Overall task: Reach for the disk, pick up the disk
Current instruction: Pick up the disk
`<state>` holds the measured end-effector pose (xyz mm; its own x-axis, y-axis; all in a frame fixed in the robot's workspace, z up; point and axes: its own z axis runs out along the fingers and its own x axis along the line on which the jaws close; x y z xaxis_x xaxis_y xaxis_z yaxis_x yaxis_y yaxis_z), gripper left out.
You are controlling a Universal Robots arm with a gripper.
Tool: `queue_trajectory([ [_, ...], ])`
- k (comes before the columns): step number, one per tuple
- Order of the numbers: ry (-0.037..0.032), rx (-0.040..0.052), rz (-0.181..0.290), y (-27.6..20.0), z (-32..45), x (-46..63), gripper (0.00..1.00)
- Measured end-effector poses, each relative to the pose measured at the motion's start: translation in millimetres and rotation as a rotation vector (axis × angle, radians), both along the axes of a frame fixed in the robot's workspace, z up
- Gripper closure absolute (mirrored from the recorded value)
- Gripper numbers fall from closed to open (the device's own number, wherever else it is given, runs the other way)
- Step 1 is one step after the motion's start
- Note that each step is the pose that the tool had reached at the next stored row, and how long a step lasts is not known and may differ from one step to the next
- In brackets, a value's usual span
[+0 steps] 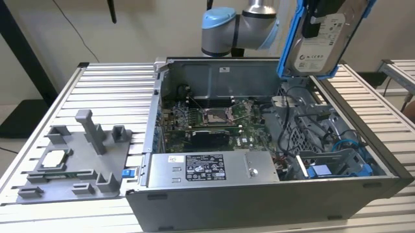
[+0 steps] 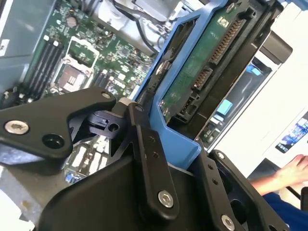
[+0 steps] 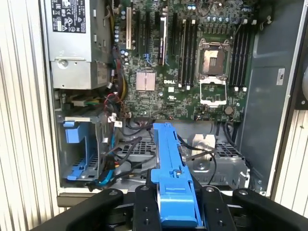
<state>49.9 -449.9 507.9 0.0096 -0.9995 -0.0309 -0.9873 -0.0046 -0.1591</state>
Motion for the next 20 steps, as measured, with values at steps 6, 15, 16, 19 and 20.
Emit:
queue_trajectory([
  [6, 0.0000, -0.0001, 0.000, -20.1, -0.5, 0.9, 1.00],
  [15, 0.0000, -0.0002, -0.001, -47.4, -1.0, 2.4, 1.00],
  [16, 0.0000, 0.0001, -0.001, -48.6, -1.2, 2.5, 1.00],
  [19, 0.0000, 0.0000, -0.001, -49.2, -1.1, 2.5, 1.00],
  [20, 0.0000, -0.0001, -0.001, -49.4, -1.1, 2.7, 1.00],
])
